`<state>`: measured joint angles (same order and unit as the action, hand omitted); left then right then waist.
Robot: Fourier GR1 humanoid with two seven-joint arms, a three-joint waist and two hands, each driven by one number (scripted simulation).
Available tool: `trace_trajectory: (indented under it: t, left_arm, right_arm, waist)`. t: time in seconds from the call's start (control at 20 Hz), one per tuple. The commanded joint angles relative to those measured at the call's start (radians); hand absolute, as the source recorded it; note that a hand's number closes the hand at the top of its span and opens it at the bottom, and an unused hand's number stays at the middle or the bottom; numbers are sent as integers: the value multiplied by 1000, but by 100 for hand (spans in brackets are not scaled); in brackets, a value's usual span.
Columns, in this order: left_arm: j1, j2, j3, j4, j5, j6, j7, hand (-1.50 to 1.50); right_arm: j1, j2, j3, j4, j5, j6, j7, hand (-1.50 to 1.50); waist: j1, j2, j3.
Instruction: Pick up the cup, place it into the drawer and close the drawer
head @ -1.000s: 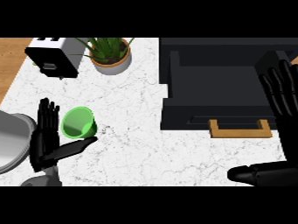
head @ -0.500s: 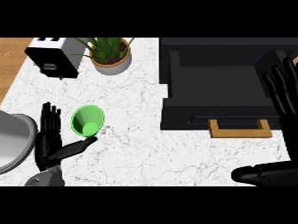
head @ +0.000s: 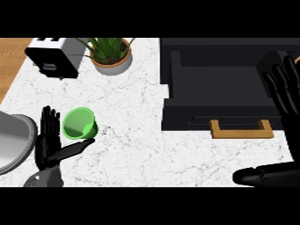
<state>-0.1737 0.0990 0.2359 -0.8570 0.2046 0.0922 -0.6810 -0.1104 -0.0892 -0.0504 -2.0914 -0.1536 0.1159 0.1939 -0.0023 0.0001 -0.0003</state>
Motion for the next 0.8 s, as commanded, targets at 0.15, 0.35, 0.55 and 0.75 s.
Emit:
trace_trajectory:
  t: [0.15,0.35,0.55,0.75]
  left_arm:
    - [-109,48,54,327,6,-87,-203,-150]
    - [-85,17,8,229,12,-75,-156,-150]
    - [-164,-24,35,384,22,-69,-254,-150]
    - [-235,61,69,422,63,-132,-205,-150]
  right_arm:
    - [-14,3,11,33,11,15,-35,-150]
    - [-30,-14,-37,79,-31,36,-57,-150]
    - [8,12,25,-15,18,3,-4,-150]
    - [-17,22,31,8,19,-11,8,-150]
  waist:
    - [-6,3,-1]
    - [0,1,0]
    - [-6,2,-1]
    - [-5,2,-1]
